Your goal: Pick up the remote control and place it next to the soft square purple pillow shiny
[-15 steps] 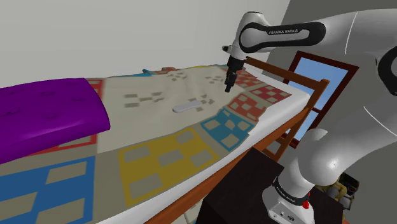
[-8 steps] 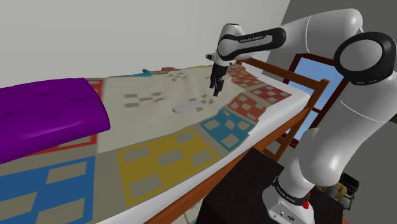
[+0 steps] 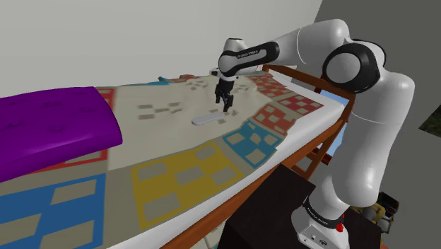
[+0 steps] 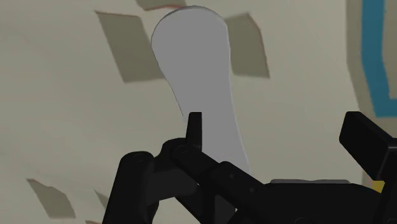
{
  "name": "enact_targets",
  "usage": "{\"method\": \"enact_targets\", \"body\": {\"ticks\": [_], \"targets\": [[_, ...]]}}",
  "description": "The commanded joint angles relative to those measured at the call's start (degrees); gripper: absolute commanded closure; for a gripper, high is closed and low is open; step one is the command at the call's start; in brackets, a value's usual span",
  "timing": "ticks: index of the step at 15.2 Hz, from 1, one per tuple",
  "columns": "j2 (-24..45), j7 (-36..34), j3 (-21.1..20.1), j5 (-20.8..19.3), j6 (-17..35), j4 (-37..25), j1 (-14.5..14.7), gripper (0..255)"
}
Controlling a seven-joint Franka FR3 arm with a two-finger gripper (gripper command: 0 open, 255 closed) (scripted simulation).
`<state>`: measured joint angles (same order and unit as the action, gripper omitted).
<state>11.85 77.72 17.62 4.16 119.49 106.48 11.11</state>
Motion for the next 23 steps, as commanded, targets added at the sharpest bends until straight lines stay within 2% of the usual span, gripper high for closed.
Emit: {"method": "enact_targets", "body": {"ticks": [1, 5, 12, 20, 21, 23], "targets": [[5.1, 4.1, -1.0, 1.1, 0.5, -4.2, -0.3, 0], [11.4, 9.4, -2.9, 1.7, 0.8, -9.7, -0.7, 0], [14.1, 10.0, -3.3, 2.6, 5.5, -7.6, -1.0, 0], [14.1, 10.0, -3.3, 2.6, 5.5, -7.6, -1.0, 0], [14.1, 10.0, -3.3, 2.6, 5.5, -7.6, -1.0, 255], [14.1, 10.0, -3.3, 2.6, 5.5, -7.6, -1.0, 255]]}}
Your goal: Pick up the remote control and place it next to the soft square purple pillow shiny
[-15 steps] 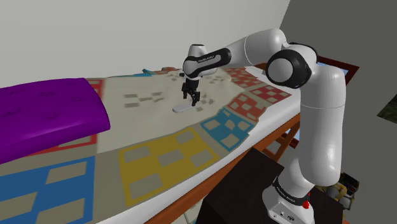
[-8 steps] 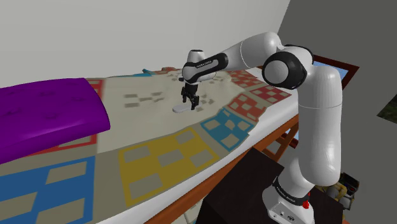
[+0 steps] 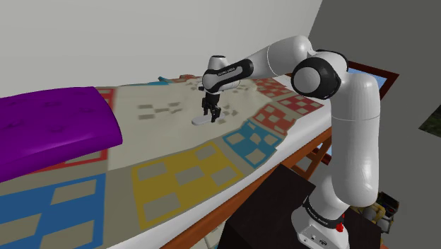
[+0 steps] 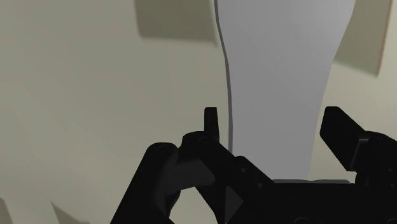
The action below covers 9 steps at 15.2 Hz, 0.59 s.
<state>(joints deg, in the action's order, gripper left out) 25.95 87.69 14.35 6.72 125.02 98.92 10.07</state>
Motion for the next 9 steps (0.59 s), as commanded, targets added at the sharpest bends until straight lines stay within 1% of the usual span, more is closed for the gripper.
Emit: {"method": "enact_targets", "body": {"ticks": [1, 7, 9], "targets": [[0.0, 0.0, 0.0, 0.0, 0.0, 0.0, 0.0, 255], [0.0, 0.0, 0.0, 0.0, 0.0, 0.0, 0.0, 255], [-0.7, -0.1, 0.1, -0.2, -1.2, -0.5, 0.1, 255]]}}
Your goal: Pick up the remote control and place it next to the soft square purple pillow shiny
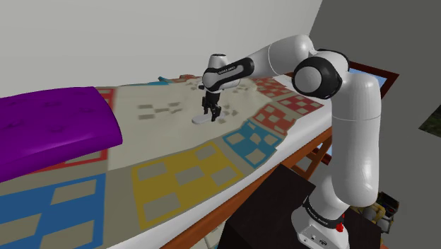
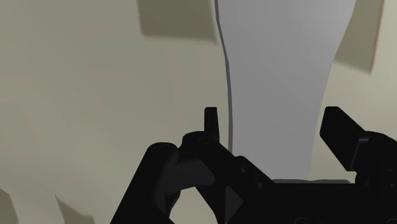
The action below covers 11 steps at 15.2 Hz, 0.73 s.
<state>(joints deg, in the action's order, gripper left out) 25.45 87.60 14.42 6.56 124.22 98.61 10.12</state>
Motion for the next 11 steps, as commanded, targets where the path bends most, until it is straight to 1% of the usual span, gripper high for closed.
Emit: {"method": "enact_targets", "body": {"ticks": [1, 11], "targets": [[-0.6, -0.1, 0.1, -0.2, -1.0, -0.5, 0.1, 255], [-3.5, -0.7, 0.6, -1.2, -7.5, -4.2, 0.3, 255]]}}
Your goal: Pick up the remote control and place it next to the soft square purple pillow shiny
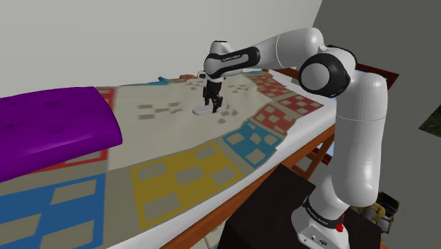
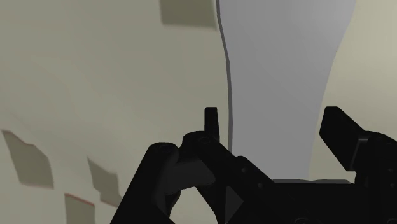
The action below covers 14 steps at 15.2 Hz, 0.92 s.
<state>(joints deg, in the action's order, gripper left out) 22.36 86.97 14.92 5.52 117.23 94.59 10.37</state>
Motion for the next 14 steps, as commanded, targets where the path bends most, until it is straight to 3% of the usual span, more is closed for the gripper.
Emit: {"method": "enact_targets", "body": {"ticks": [1, 14], "targets": [[-0.6, -0.1, 0.1, -0.2, -1.2, -0.6, 0.0, 255], [-2.7, -0.5, 0.4, -0.9, -10.4, -7.8, 0.0, 255]]}}
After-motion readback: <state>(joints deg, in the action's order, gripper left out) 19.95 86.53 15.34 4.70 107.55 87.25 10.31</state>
